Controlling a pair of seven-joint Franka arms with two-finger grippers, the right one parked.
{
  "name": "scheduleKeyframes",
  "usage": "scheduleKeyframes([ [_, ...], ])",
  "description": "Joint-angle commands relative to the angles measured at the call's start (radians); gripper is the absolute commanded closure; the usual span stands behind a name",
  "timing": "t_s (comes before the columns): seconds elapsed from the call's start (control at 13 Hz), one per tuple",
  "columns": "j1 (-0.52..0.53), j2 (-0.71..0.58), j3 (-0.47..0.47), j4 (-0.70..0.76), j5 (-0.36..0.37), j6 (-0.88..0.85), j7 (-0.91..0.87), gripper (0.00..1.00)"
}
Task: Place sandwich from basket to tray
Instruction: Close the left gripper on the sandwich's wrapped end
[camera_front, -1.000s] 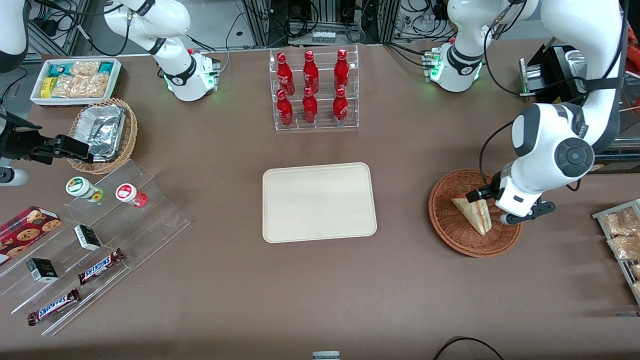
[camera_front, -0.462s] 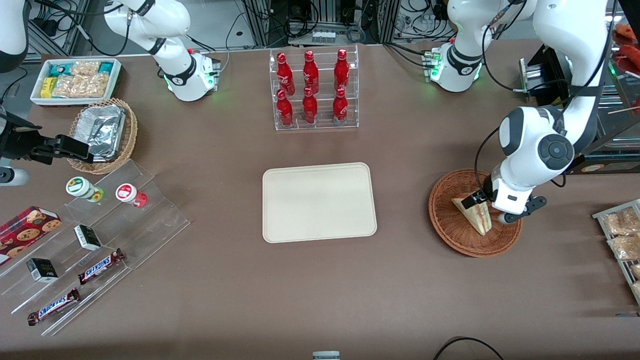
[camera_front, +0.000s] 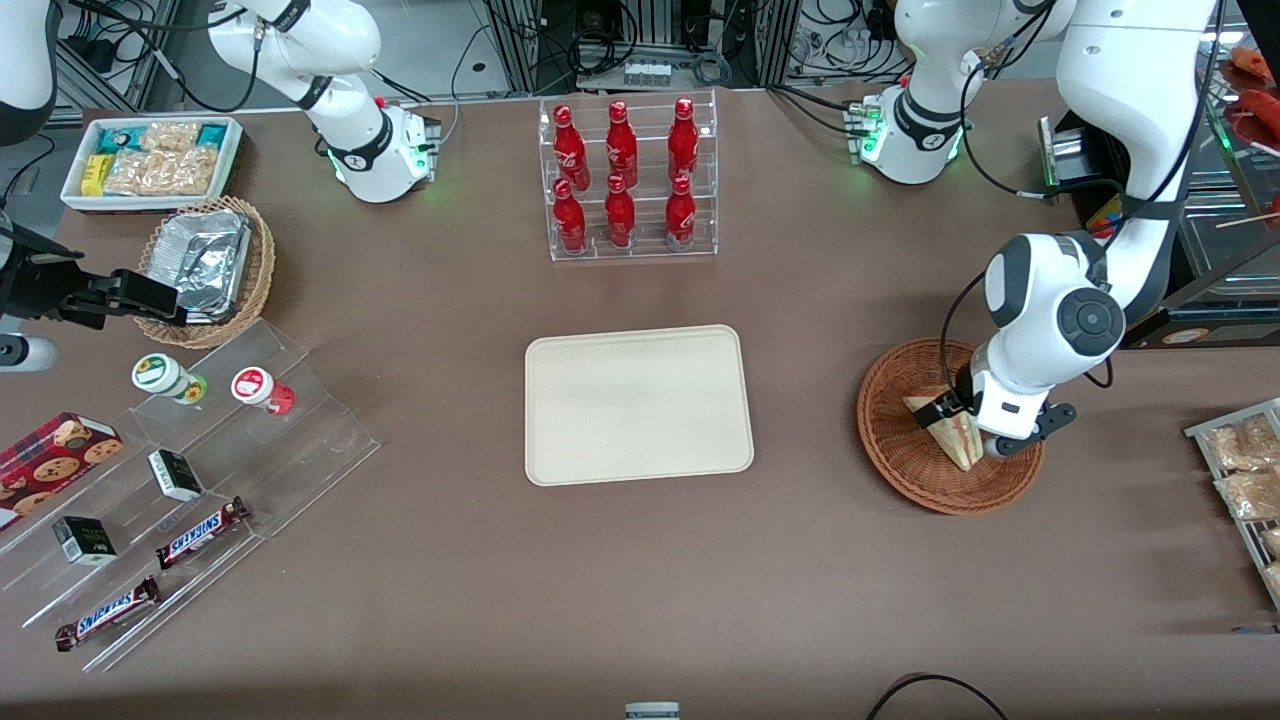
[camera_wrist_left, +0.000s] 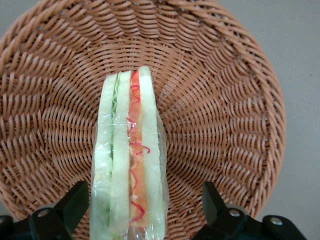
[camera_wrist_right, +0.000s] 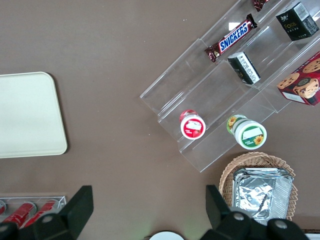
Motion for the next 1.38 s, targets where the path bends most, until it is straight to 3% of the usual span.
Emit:
scheduleKeyframes([
  [0.0,-0.002,0.002,0.006,-0.006,0.019,0.017,-0.030,0.15],
  [0.15,0.000,-0.005,0.006,-0.006,0.020,0.004,-0.048,0.79],
  [0.23,0.001,-0.010,0.007,-0.003,0.020,-0.015,-0.048,1.00],
  [0.77,-0.005,-0.045,0.001,0.055,0.060,-0.165,-0.038,1.00],
  [1.08,-0.017,-0.065,-0.069,0.303,0.060,-0.537,-0.039,1.00],
  [1.31,-0.049,-0.058,-0.103,0.365,0.049,-0.586,-0.038,1.00],
])
